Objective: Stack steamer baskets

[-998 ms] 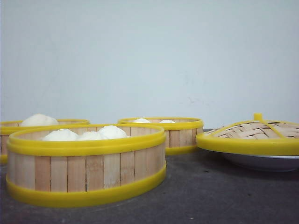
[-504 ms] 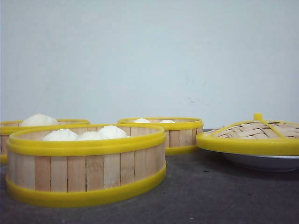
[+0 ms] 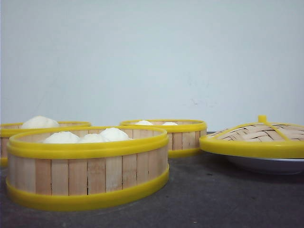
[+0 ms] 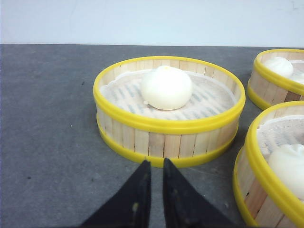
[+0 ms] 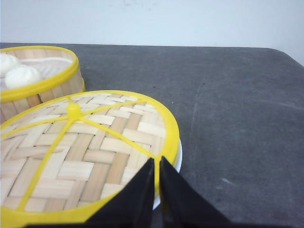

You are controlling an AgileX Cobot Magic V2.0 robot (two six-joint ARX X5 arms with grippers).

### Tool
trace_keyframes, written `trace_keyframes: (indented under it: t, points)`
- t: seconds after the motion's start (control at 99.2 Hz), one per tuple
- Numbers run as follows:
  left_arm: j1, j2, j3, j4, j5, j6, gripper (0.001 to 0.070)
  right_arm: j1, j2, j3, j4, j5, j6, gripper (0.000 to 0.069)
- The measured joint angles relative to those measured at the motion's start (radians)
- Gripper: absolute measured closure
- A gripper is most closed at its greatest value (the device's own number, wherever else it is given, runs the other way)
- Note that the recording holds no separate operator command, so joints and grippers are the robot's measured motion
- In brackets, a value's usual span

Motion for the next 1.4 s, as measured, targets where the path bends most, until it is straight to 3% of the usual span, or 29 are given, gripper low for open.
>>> trace_keyframes:
  t: [0.645,0.837,1.039,1.23,1.402]
  points:
    - [0.000,0.000,0.000,0.000,0.000,0.000,0.0691,0.000,0.000,0.000,-0.001,-0.008,0.001,0.0678]
    - [0.000,0.000,0.000,0.000,0.000,-0.007,0.0691,0.000,0.000,0.000,-0.001,-0.008,0.042,0.0678]
    - [0.000,0.000,0.001,0.000,0.017,-0.145,0.0691,0.000,0.000,0.001,-0.002,-0.045,0.139,0.0678]
    - [0.000,0.006,0.098,-0.032,0.102,-0.305,0.0691,0.000,0.003,0.120,-0.015,-0.140,0.253,0.0680]
    - [0.000,0.048,0.315,-0.041,0.111,-0.332,0.0691,0.000,0.043,0.331,-0.024,-0.136,0.268,0.0680]
